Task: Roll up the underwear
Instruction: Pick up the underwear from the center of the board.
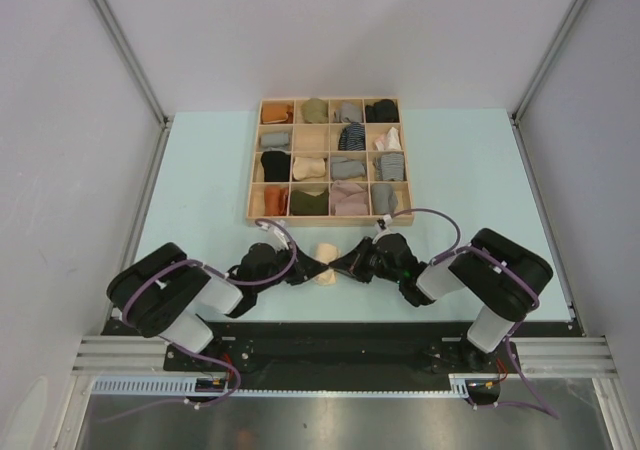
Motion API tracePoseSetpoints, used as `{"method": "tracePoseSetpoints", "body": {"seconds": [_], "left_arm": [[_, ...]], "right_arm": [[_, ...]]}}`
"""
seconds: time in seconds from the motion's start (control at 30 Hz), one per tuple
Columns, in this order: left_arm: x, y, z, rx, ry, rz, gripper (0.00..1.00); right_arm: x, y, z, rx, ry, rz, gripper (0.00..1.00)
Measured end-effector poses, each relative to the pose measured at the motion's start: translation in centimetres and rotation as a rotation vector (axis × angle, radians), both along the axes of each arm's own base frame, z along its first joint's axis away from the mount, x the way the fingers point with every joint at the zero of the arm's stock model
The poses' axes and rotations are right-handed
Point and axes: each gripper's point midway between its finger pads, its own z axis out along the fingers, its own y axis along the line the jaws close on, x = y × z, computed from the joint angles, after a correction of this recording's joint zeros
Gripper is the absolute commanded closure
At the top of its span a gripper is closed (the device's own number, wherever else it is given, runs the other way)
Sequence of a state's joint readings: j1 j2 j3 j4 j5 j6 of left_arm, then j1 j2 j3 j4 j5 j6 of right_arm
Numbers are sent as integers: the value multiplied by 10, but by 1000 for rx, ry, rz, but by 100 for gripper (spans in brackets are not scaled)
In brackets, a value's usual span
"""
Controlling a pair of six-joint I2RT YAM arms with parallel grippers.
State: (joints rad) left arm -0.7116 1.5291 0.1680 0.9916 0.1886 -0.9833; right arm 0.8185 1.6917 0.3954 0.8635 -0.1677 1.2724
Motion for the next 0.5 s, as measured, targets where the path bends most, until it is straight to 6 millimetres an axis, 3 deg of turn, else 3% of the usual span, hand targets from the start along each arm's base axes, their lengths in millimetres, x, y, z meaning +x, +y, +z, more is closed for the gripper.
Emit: {"method": "tracePoseSetpoints", "body": {"seconds": [0.1, 0.13, 0.23, 0.37, 0.43, 0.5], "left_arm": [[2, -3, -2, 34, -5, -18, 100], [3, -5, -4, 50, -6, -28, 100], [7, -10, -5, 88, -20, -57, 100], [13, -17, -6, 143, -49, -94, 100], [19, -17, -5, 174, -71, -95, 100], [22, -16, -2, 201, -91, -99, 100]], "right_arm": [[1, -4, -2, -39, -13, -5, 80], [2, -5, -3, -56, -18, -6, 65], [5, -14, -7, -127, -45, -17, 50], [2, -30, -6, -228, -76, -11, 46], [-5, -29, 14, -229, -119, 22, 44], [-8, -31, 48, -209, -198, 27, 43]]}}
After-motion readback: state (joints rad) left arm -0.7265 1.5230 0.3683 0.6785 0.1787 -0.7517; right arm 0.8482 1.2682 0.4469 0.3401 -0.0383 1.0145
